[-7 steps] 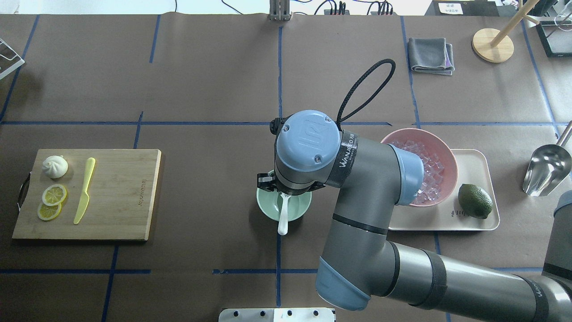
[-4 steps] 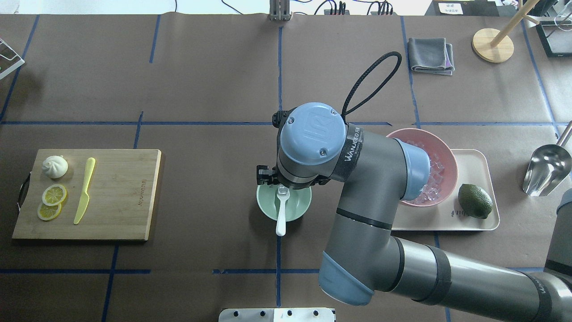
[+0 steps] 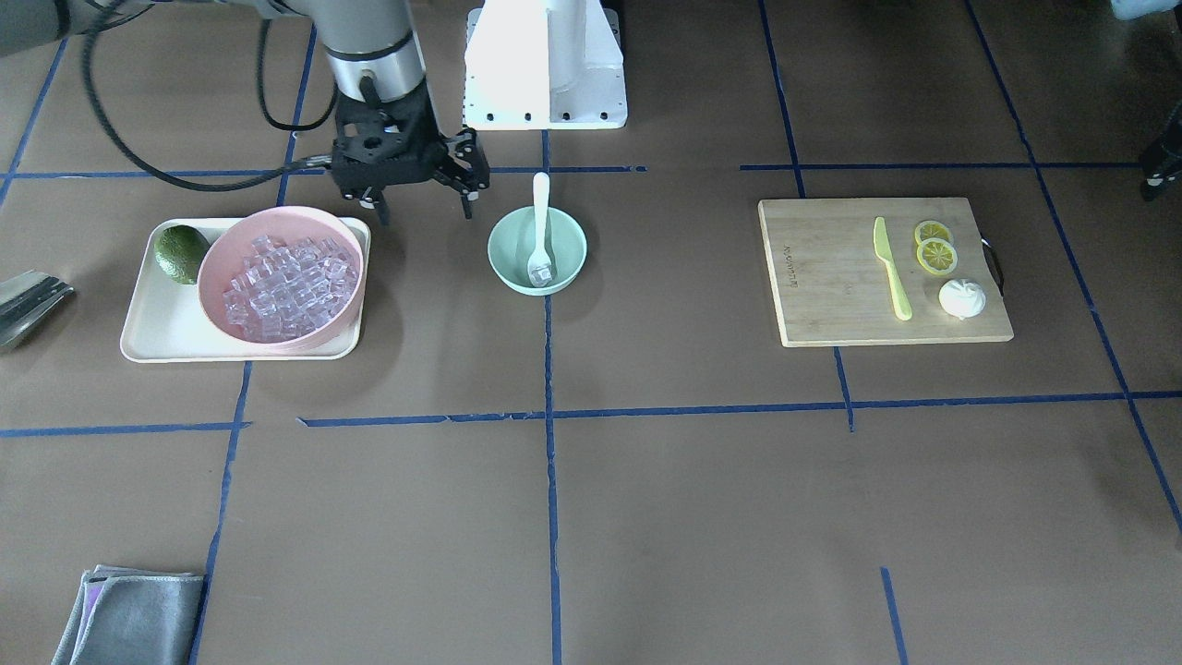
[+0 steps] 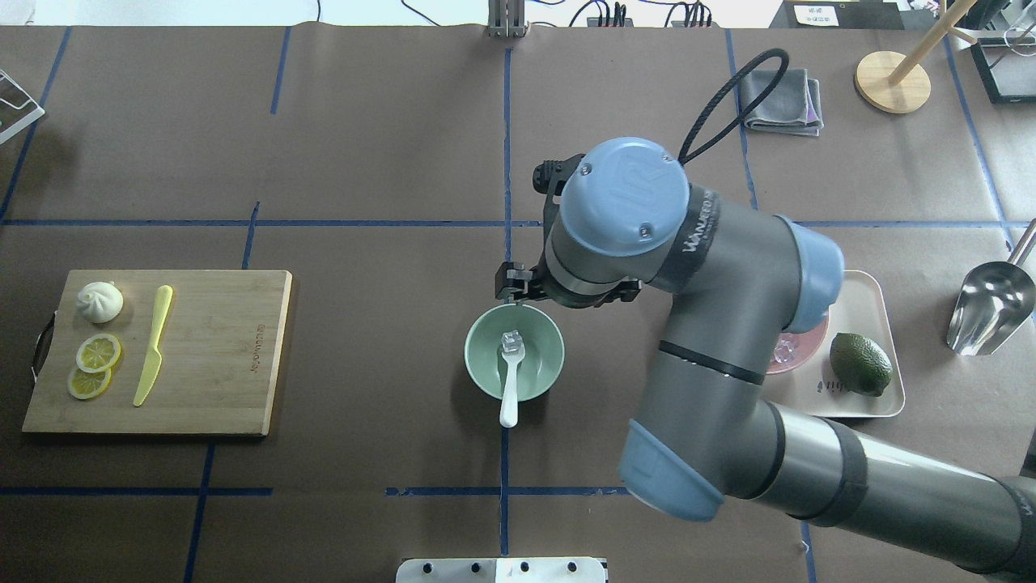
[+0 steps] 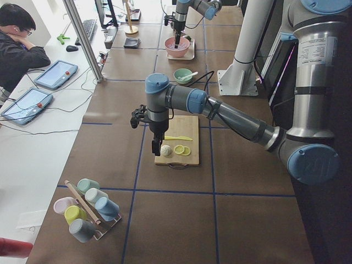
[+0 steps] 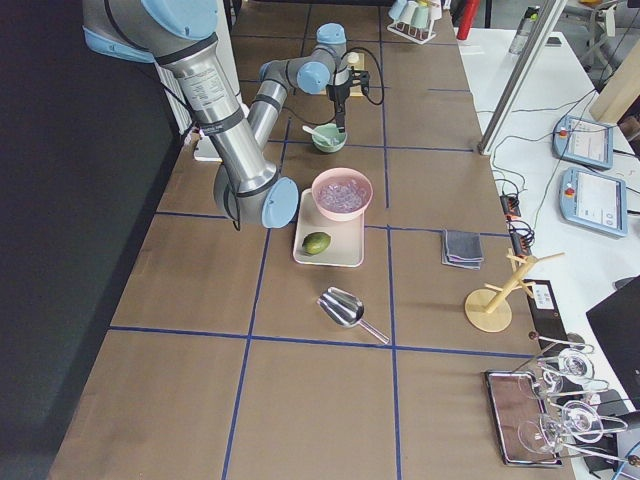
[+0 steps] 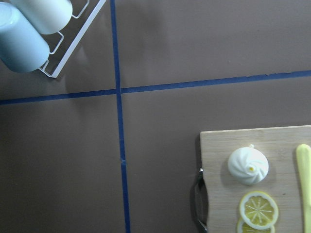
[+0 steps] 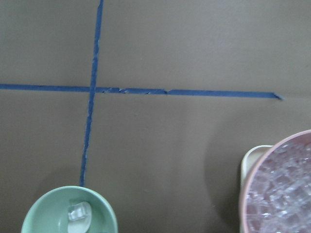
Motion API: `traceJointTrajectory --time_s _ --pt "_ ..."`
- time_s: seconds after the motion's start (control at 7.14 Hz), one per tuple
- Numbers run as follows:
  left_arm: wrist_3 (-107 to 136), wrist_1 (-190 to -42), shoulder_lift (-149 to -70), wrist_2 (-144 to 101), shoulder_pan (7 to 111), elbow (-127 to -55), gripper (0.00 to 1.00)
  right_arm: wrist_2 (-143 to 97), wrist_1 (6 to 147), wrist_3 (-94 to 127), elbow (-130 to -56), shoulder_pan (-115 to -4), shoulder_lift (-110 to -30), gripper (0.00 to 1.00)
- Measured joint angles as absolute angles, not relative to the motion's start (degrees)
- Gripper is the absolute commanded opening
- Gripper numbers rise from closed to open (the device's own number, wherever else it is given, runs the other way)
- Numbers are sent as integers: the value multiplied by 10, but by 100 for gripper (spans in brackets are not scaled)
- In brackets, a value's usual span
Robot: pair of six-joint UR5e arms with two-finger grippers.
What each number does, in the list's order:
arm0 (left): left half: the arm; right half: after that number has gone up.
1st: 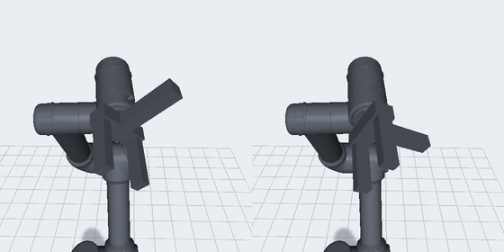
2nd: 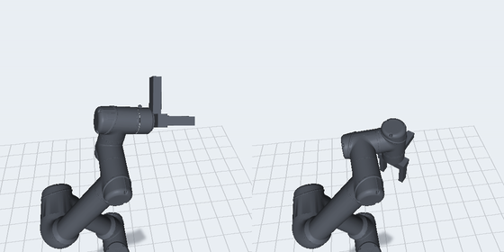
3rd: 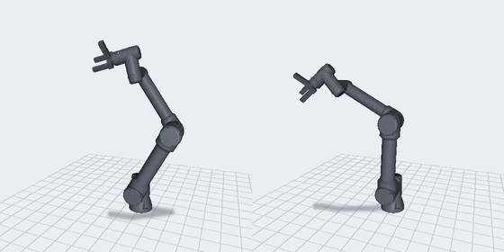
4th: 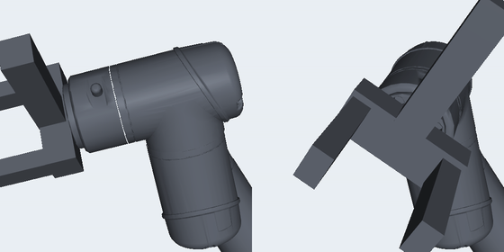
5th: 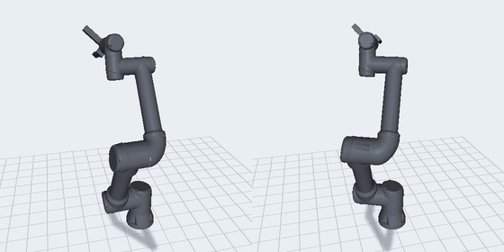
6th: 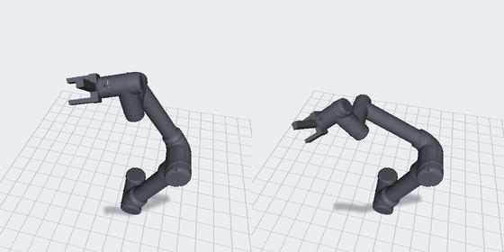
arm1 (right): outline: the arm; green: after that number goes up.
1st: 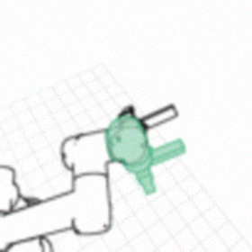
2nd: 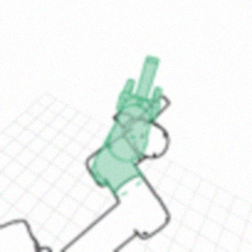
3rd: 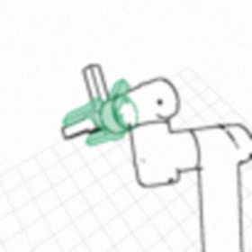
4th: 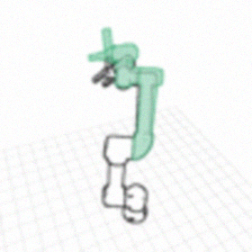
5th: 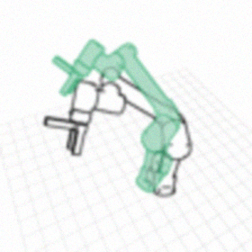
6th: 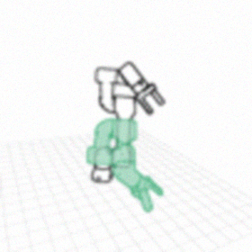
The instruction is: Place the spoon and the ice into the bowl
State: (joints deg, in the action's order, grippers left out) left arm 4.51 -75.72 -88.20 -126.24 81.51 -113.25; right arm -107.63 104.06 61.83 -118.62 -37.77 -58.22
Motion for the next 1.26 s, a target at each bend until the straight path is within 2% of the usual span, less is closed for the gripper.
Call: traceJointTrajectory --time_s 0.28,0.56,0.98,1.26 --pt "-68 -762 -883 -1332 870 -1035 100 -1179 1045 514 -1222 -491 -641 100" --pt "-111 -788 -884 -1363 887 -966 100 -1258 1044 369 -1228 -597 -713 100" --pt "-99 -826 -882 -1373 896 -931 100 -1306 1043 166 -1208 -711 -821 100" --pt "-81 -828 -879 -1382 899 -931 100 -1337 1042 33 -1153 -787 -869 100"
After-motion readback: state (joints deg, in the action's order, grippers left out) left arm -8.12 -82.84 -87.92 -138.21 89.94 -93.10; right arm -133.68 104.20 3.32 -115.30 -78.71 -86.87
